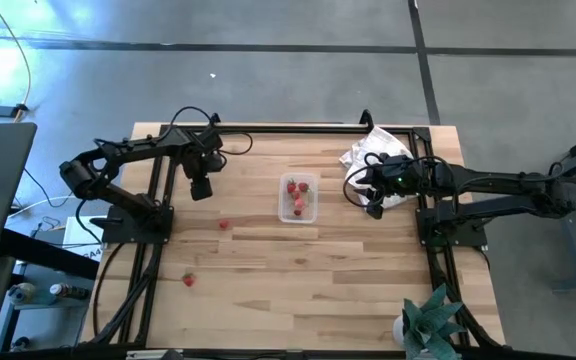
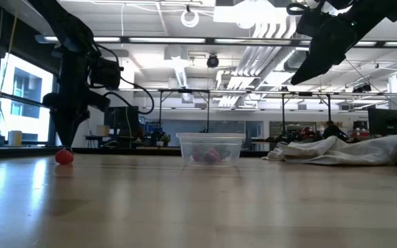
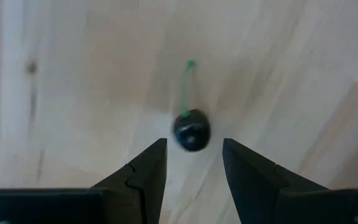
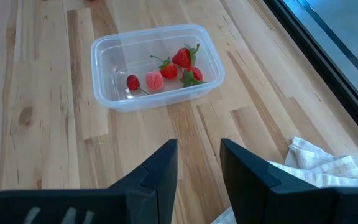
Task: Pick and placing Produce into tupperware
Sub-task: Put the plum into the transparent container
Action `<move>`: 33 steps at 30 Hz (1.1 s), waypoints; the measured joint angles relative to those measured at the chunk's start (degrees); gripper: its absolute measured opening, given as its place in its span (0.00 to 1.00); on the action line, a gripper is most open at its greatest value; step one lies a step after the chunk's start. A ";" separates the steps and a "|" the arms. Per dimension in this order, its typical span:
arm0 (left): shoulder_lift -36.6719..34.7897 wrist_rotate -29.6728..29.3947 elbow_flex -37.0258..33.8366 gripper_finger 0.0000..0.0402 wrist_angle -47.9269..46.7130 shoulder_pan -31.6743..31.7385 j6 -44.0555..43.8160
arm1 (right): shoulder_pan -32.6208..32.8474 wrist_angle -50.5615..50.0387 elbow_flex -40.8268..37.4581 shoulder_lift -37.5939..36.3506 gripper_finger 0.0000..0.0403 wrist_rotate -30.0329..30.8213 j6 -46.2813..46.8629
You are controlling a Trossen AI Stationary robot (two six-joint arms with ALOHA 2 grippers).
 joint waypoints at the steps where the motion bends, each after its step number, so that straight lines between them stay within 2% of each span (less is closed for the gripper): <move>1: 0.00 -1.17 0.00 0.36 0.01 0.00 -0.62 | 0.02 0.00 0.00 0.00 0.28 0.00 0.00; 5: 0.00 -3.33 0.00 0.36 0.03 0.00 -1.72 | 0.02 0.01 0.00 0.00 0.28 0.00 0.00; 15: 0.00 -2.79 0.00 0.36 -0.07 0.00 -1.69 | 0.00 0.00 0.00 0.02 0.28 0.00 0.00; 21: 0.00 2.22 0.01 0.36 1.57 0.00 0.86 | 0.01 0.00 0.00 0.01 0.28 0.00 0.00; 33: 1.38 -0.25 0.02 0.36 2.09 0.00 0.92 | 0.00 0.00 0.00 0.00 0.28 0.00 0.00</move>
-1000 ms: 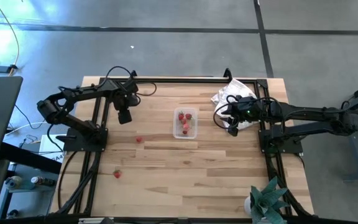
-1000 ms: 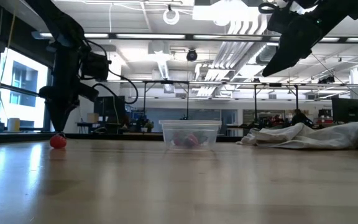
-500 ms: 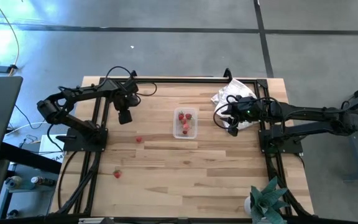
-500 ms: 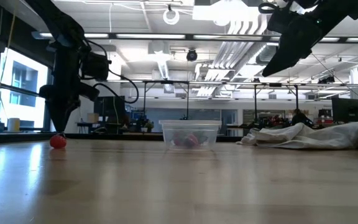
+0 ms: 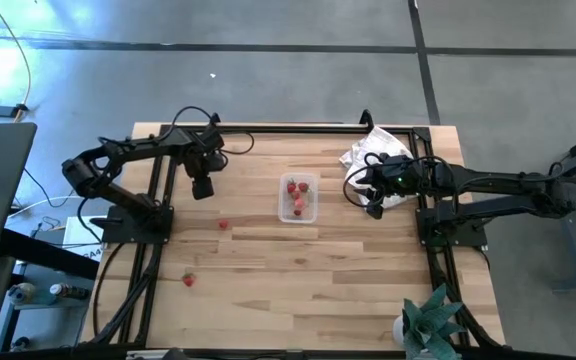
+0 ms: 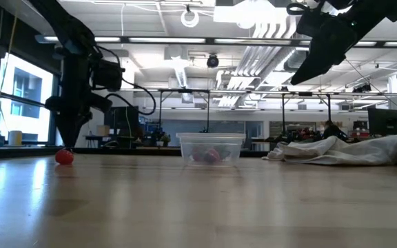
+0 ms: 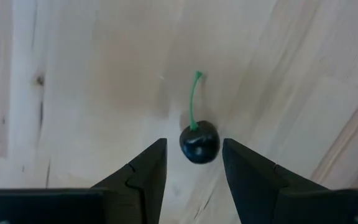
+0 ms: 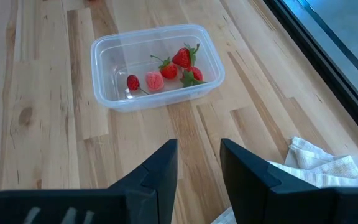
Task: Pick and placing Produce into tupperware
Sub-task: Put the plum into the transparent container
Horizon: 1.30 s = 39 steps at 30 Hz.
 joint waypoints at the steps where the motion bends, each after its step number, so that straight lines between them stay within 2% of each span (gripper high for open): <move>1: 0.43 0.07 0.00 0.36 0.02 0.00 0.02 | 0.01 0.00 0.00 0.00 0.28 0.00 0.00; 11: 3.06 -1.28 0.00 0.36 0.81 0.00 0.22 | 0.00 0.00 0.00 0.02 0.28 0.00 0.00; 22: 3.12 -2.45 0.00 0.36 3.54 0.00 0.26 | 0.01 0.00 0.00 0.01 0.28 0.00 0.00; 39: 3.45 -3.24 0.00 0.36 2.80 0.00 2.97 | 0.01 0.00 0.00 0.00 0.28 0.00 0.00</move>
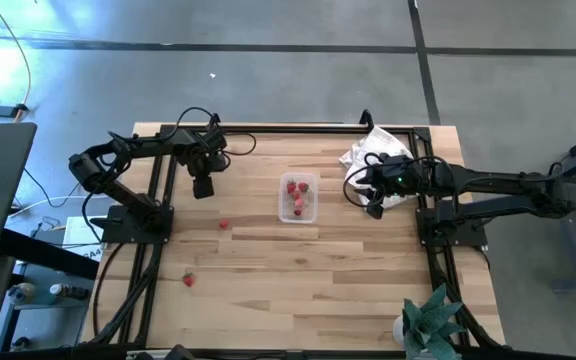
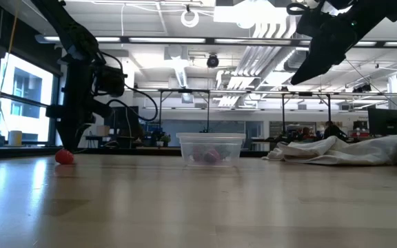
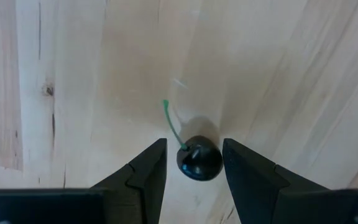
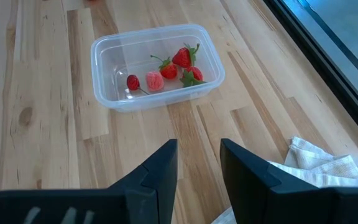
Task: Pick and placing Produce into tupperware
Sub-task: Put the plum into the transparent container
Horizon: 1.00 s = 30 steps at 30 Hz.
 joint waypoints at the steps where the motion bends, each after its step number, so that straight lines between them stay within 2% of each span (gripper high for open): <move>1: 0.00 0.00 0.00 0.36 -0.02 0.00 -0.06 | 0.01 0.01 0.00 0.01 0.28 0.00 0.00; 15: 0.00 -0.46 0.00 0.36 0.26 -0.02 -4.34 | -0.01 0.00 0.00 0.02 0.28 0.00 0.00; 30: 0.00 -1.94 0.00 0.36 -0.48 -0.74 -16.98 | 0.01 0.02 0.00 0.00 0.28 0.00 0.00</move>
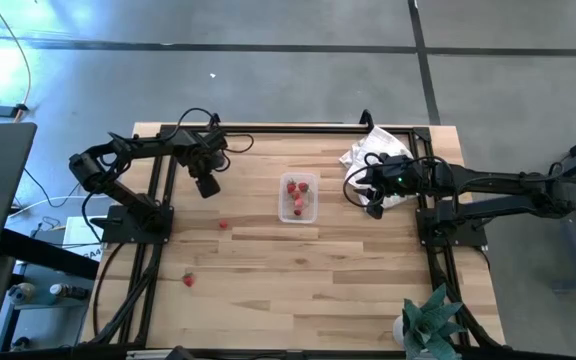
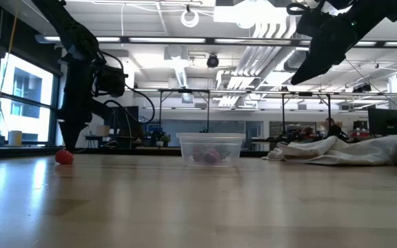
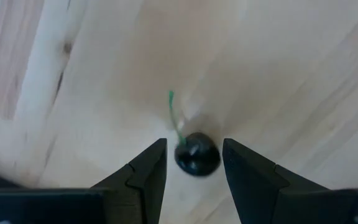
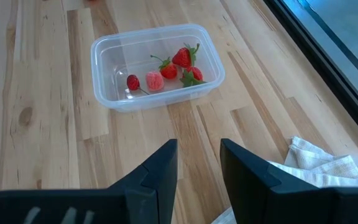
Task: Pick and placing Produce into tupperware
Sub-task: Put the plum into the transparent container
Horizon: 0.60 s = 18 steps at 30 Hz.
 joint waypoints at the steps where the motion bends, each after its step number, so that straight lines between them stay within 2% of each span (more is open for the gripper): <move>1: 0.00 -0.43 0.00 0.36 -0.85 -0.01 -1.74 | -0.01 -0.02 0.00 0.00 0.28 0.00 0.00; 7: 0.00 -2.61 0.00 0.36 -3.67 -0.03 -8.27 | 0.00 0.00 0.00 0.02 0.28 0.00 0.00; 13: 0.00 -2.58 0.00 0.36 0.05 -0.03 -6.88 | 0.00 -0.02 0.00 0.02 0.28 0.00 0.00; 18: 0.29 -1.21 0.00 0.36 -0.97 -0.03 -7.06 | -0.02 -0.01 0.00 0.00 0.28 0.00 0.01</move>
